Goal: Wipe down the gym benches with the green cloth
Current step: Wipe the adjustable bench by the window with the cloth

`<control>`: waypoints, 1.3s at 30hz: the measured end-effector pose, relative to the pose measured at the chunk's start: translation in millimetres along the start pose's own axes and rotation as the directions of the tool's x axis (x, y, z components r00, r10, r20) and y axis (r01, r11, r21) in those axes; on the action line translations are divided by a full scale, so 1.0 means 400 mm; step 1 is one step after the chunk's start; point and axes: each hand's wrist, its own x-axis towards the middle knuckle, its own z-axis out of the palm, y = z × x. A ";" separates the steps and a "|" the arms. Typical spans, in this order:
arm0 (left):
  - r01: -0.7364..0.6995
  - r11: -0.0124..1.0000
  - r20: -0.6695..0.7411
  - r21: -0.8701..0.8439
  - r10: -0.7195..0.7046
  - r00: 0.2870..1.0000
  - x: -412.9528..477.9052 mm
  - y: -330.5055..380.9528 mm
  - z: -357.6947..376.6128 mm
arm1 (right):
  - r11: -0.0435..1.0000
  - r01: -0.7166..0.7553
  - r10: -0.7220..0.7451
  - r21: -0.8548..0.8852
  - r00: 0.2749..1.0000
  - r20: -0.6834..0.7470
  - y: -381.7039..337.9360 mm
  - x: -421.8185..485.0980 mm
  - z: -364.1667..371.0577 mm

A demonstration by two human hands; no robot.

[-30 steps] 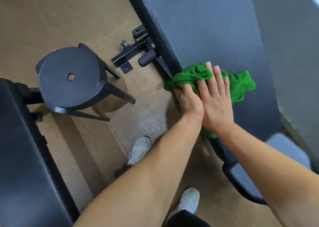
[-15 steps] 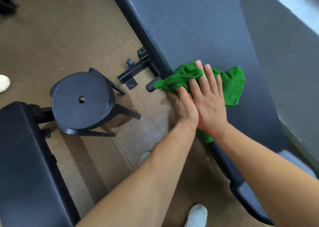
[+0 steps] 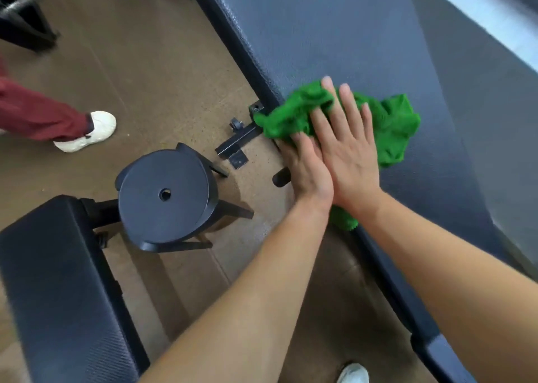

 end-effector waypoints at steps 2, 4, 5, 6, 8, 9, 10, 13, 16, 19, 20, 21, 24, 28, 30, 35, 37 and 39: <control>0.094 0.995 0.038 -0.028 -0.093 0.995 -0.034 -0.026 -0.007 | 1.000 0.009 -0.009 -0.001 0.998 0.057 0.015 -0.064 0.002; 0.135 0.990 0.033 -0.025 -0.135 0.990 -0.011 -0.014 0.006 | 1.000 0.028 -0.028 -0.001 0.996 0.085 0.020 -0.053 -0.004; 0.131 0.991 0.002 -0.009 -0.130 0.991 0.012 0.012 0.014 | 0.999 0.032 -0.032 -0.001 0.996 0.083 0.015 -0.021 -0.009; 0.087 0.996 -0.020 0.017 -0.087 0.996 0.031 0.049 0.017 | 0.999 0.043 -0.044 0.008 0.997 0.064 0.004 0.029 -0.018; 0.007 0.998 -0.026 0.058 -0.005 1.000 0.091 0.138 0.015 | 0.997 0.073 -0.073 0.024 0.997 0.009 -0.033 0.152 -0.039; -0.018 0.997 -0.037 0.080 0.021 0.999 0.122 0.183 0.015 | 0.996 0.083 -0.083 0.015 0.996 -0.012 -0.051 0.208 -0.048; -0.056 0.993 -0.041 0.100 0.060 0.997 0.148 0.222 0.016 | 0.996 0.090 -0.090 0.002 0.996 -0.026 -0.067 0.250 -0.055; -0.131 0.985 -0.024 0.115 0.135 0.991 0.188 0.234 0.005 | 0.998 0.051 -0.051 0.020 0.998 -0.024 -0.086 0.269 -0.058; 0.005 0.996 0.072 0.093 -0.012 0.997 0.158 0.156 -0.018 | 0.999 0.031 -0.032 0.032 0.999 0.011 -0.082 0.194 -0.050; 0.122 0.990 0.099 0.066 -0.128 0.987 0.142 0.151 -0.025 | 0.998 0.047 -0.049 0.039 0.996 0.072 -0.079 0.186 -0.061; 0.107 0.993 0.090 0.055 -0.112 0.990 0.156 0.178 -0.016 | 0.998 0.050 -0.053 0.041 0.996 0.075 -0.084 0.217 -0.072; 0.071 0.996 0.078 0.057 -0.076 0.994 0.181 0.210 -0.009 | 0.997 0.055 -0.058 0.044 0.996 0.072 -0.096 0.258 -0.084; -0.048 0.995 -0.024 0.087 0.051 0.998 0.268 0.369 0.013 | 0.996 0.083 -0.084 0.043 0.996 0.040 -0.150 0.423 -0.116; -0.110 0.991 -0.008 0.079 0.111 0.994 0.310 0.436 0.007 | 0.999 0.040 -0.040 0.009 0.999 0.016 -0.191 0.494 -0.116; -0.020 0.997 0.045 0.074 0.017 0.999 0.278 0.377 -0.016 | 1.000 0.020 -0.020 0.004 1.000 0.019 -0.192 0.438 -0.100; 0.113 0.992 0.069 0.056 -0.117 0.991 0.252 0.399 -0.010 | 0.999 0.045 -0.046 0.012 0.991 0.128 -0.182 0.422 -0.118; 0.079 0.994 -0.007 0.074 -0.079 0.997 0.287 0.472 0.006 | 0.997 0.076 -0.077 0.019 0.991 0.111 -0.196 0.504 -0.140; -0.019 0.994 -0.026 0.103 0.022 0.999 0.312 0.533 0.016 | 0.992 0.123 -0.124 0.018 0.988 0.092 -0.210 0.583 -0.158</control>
